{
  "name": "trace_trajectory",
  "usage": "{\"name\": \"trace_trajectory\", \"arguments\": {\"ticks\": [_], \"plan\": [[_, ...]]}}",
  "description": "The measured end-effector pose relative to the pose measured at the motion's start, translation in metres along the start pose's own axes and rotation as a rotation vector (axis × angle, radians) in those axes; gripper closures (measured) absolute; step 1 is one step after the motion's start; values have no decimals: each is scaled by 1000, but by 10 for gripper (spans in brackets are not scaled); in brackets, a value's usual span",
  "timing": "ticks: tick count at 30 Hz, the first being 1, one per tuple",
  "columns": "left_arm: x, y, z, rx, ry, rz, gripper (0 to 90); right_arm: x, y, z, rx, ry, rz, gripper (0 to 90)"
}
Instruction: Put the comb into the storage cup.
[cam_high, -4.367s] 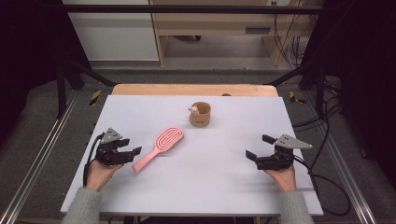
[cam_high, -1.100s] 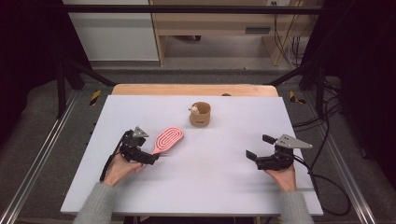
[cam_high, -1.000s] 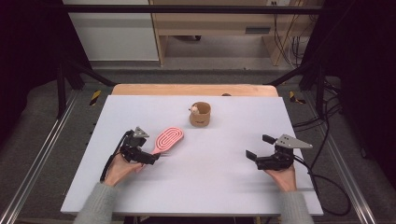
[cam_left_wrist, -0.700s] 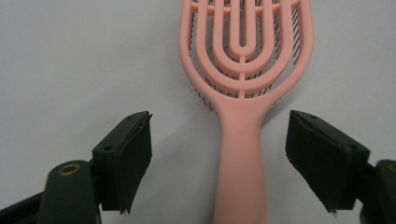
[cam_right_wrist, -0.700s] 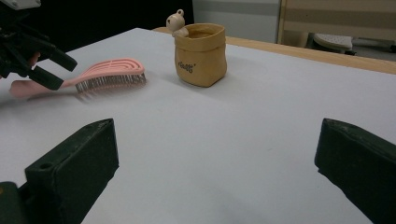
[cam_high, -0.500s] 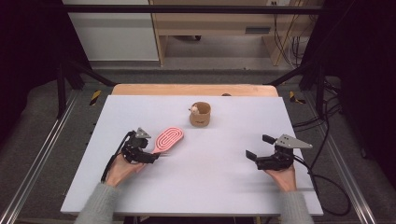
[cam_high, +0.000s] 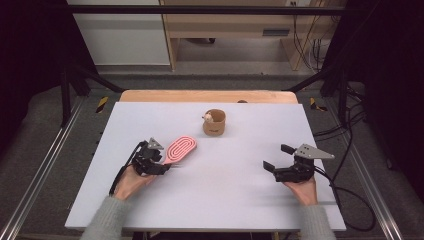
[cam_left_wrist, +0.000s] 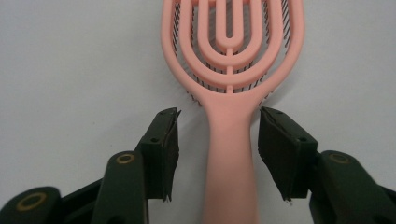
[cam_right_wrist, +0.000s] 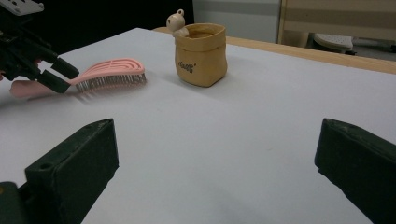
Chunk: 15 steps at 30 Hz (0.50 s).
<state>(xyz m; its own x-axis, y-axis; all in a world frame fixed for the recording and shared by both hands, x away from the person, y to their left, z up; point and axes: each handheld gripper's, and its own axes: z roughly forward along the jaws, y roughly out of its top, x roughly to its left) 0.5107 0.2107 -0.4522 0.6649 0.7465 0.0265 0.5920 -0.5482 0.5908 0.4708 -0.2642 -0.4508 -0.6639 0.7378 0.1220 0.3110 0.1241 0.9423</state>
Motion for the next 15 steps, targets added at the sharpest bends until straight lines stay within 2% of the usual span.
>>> {"name": "trace_trajectory", "arguments": {"ticks": [10, 15], "plan": [[-2, 1, 3, 16, -5, 15, 563, 0, 0, 0, 1, 1, 1, 3], [-4, 1, 5, 27, 8, 27, 590, 0, 0, 0, 1, 1, -1, 3]]}}
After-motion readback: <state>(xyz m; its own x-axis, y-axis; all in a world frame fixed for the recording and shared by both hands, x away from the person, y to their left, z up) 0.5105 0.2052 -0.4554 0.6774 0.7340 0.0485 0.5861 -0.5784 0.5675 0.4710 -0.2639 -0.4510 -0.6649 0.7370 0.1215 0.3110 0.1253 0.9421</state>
